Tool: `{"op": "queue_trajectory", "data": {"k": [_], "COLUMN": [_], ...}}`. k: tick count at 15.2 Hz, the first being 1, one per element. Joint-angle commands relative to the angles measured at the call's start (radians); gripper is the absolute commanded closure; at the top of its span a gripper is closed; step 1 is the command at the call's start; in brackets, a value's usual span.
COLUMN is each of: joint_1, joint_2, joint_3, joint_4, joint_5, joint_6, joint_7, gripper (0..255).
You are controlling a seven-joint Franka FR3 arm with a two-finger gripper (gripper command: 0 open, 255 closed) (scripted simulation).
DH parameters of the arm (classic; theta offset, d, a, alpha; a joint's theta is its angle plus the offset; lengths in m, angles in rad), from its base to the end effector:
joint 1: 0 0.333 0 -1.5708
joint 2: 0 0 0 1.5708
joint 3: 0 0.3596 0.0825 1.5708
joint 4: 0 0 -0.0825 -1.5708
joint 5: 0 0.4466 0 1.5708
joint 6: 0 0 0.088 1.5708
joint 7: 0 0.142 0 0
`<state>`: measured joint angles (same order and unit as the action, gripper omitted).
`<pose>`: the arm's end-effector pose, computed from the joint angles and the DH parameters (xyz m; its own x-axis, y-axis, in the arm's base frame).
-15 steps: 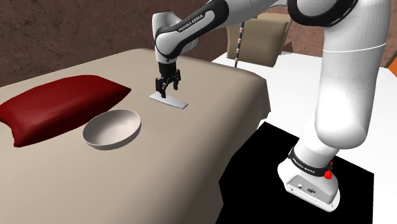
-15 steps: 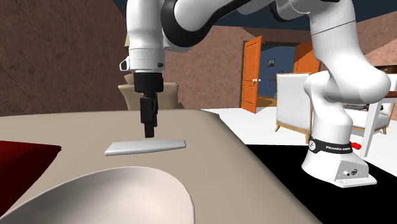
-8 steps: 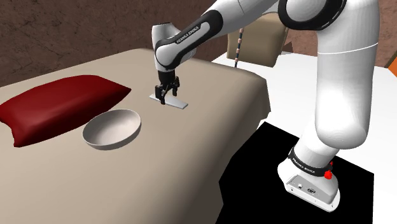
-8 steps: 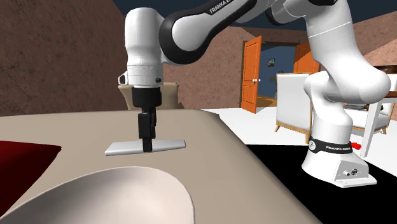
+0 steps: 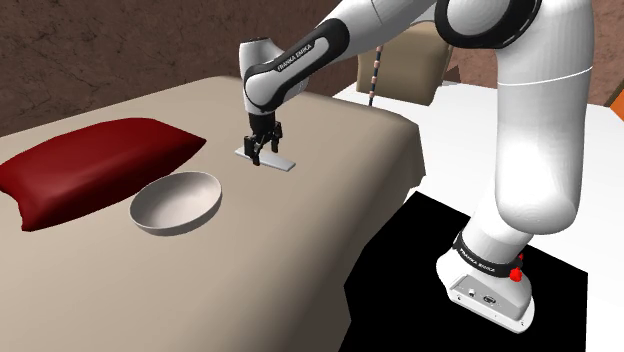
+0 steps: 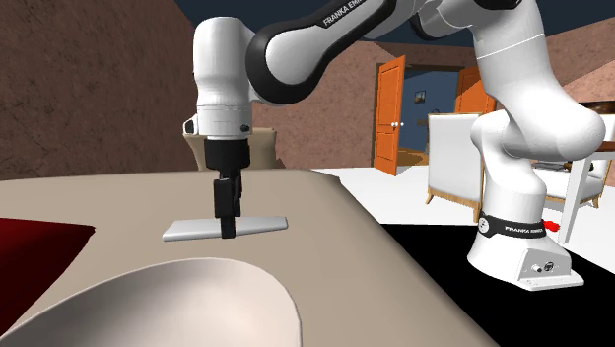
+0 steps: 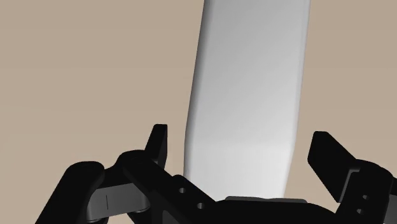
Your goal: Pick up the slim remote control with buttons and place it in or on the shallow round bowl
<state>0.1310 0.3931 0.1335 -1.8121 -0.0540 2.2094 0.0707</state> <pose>0.6888 0.1776 0.2959 0.9768 0.2138 0.0077 0.2139 -0.9768 -0.0080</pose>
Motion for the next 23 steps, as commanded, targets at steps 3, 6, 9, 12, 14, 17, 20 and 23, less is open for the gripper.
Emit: {"op": "queue_trajectory", "data": {"k": [3, 6, 9, 12, 14, 17, 20, 23], "joint_1": [0.0, 0.0, 0.0, -0.001, -0.001, -0.002, -0.003, -0.003], "joint_2": [0.0, 0.0, 0.0, -0.013, -0.026, -0.043, -0.059, -0.074], "joint_3": [0.0, 0.0, 0.0, 0.001, 0.002, 0.003, 0.005, 0.006], "joint_4": [0.0, 0.0, 0.0, 0.009, 0.019, 0.036, 0.054, 0.075], "joint_5": [0.0, 0.0, 0.0, 0.002, 0.005, 0.008, 0.011, 0.013], "joint_6": [0.0, 0.0, 0.0, -0.022, -0.044, -0.078, -0.113, -0.148], "joint_7": [0.0, 0.0, 0.0, -0.001, -0.003, -0.005, -0.006, -0.008], "gripper": [255, 255, 255, 255, 255, 255, 255, 255]}}
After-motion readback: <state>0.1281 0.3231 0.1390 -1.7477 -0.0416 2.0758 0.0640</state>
